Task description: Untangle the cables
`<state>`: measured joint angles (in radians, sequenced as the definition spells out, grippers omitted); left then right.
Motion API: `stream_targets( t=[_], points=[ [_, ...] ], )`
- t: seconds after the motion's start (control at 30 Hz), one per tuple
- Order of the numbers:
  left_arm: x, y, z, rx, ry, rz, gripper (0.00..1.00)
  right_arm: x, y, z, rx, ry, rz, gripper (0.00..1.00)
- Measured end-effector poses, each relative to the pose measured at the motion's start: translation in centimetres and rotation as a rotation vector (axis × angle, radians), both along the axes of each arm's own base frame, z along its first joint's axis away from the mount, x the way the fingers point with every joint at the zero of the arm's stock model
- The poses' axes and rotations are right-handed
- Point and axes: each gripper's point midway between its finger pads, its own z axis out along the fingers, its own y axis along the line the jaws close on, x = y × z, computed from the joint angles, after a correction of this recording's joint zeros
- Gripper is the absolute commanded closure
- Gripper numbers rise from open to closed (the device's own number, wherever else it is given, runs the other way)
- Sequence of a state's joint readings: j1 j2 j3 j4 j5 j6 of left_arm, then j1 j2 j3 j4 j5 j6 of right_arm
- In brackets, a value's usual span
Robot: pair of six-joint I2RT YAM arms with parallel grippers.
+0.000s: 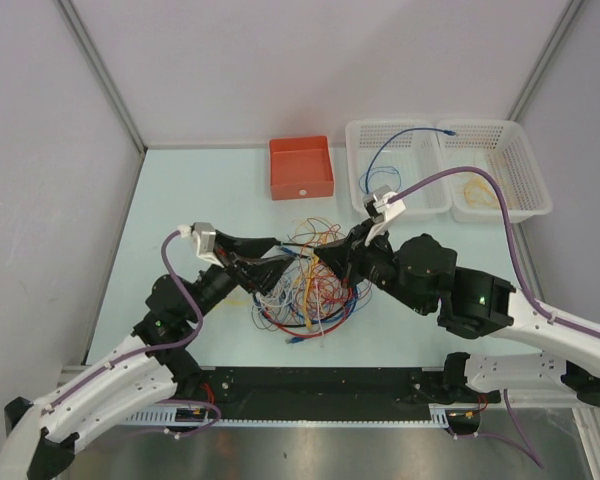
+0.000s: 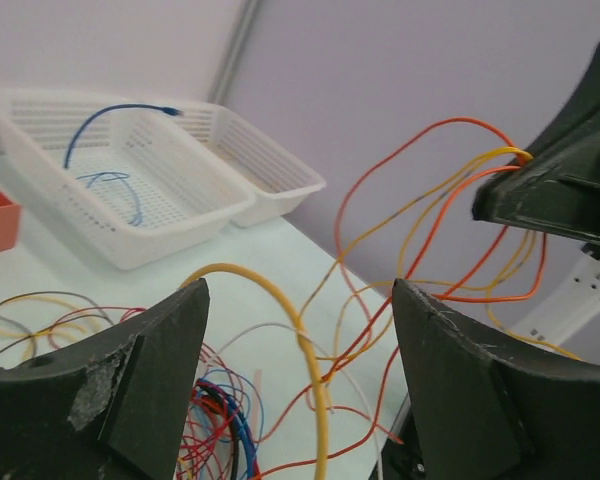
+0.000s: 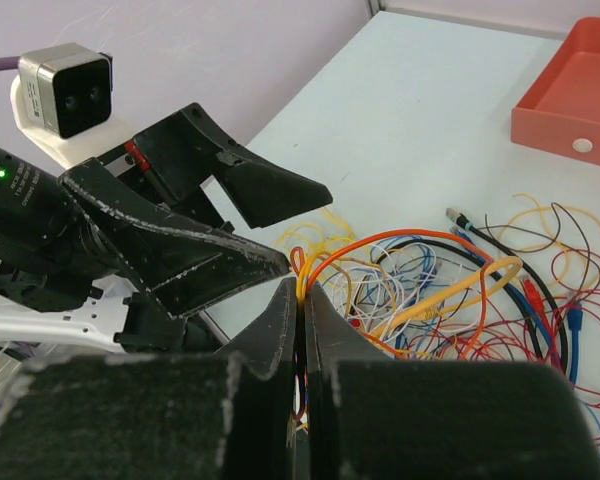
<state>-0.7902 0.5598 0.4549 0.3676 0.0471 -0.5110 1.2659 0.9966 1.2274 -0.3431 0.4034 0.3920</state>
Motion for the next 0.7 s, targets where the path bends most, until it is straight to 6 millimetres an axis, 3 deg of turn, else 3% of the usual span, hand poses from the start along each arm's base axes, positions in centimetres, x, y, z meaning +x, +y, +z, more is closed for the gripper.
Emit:
stream_targets(
  t=[0.2,0.43,0.53,0.63,0.67,0.7],
  points=[
    [-1.6,-1.9,1.0,-0.013,-0.047,-0.119,0.2,0.0,0.0,-0.3,-0.01,0.003,-0.001,1.0],
    [-2.6,-3.3,1.2,0.002,-0.077,-0.195,0.39,0.1,0.2,-1.0,-0.037,0.012,-0.001,1.0],
    [-2.5,-4.0,0.7,0.025,-0.068,-0.211,0.57,0.1,0.3,-1.2,-0.042,0.015,-0.001,1.0],
    [-2.1,-4.8,-0.3,0.061,-0.057,-0.221,0.82,0.1,0.2,-1.3,-0.043,0.021,-0.002,1.0],
    [-2.0,-5.0,-0.5,0.073,-0.057,-0.224,1.0,0.0,0.2,-1.4,-0.046,0.022,-0.001,0.92],
    [-2.0,-5.1,-0.7,0.078,-0.053,-0.226,1.0,0.1,0.2,-1.5,-0.049,0.023,-0.002,0.78]
  ],
)
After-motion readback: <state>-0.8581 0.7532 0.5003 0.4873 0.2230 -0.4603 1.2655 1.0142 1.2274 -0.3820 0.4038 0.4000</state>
